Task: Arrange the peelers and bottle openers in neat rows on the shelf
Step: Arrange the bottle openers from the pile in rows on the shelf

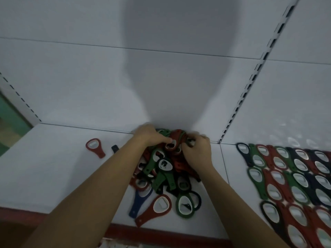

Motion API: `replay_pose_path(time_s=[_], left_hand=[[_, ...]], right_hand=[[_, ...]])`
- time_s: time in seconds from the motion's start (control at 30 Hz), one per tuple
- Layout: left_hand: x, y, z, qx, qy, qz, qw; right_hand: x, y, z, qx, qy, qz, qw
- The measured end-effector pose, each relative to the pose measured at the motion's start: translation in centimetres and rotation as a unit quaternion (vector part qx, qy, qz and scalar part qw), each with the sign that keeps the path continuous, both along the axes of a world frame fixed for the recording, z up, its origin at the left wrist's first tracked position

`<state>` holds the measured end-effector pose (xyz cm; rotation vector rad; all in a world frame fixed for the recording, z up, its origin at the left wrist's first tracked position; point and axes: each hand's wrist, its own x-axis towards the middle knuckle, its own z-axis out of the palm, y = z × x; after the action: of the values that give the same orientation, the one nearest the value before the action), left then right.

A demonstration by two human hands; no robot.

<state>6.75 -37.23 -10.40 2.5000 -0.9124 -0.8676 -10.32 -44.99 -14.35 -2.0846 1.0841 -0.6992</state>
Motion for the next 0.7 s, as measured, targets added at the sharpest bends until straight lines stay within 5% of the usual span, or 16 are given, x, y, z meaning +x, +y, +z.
replay_pose_path(time_s=[0.57, 0.7], left_hand=[[0.2, -0.2, -0.3, -0.150, 0.125, 0.007, 0.981], [0.9, 1.3, -0.6, -0.250, 0.132, 0.010, 0.959]], right_hand=[[1.2, 0.9, -0.8, -0.042, -0.046, -0.013, 0.998], [1.2, 0.7, -0.8, -0.048, -0.042, -0.020, 0.998]])
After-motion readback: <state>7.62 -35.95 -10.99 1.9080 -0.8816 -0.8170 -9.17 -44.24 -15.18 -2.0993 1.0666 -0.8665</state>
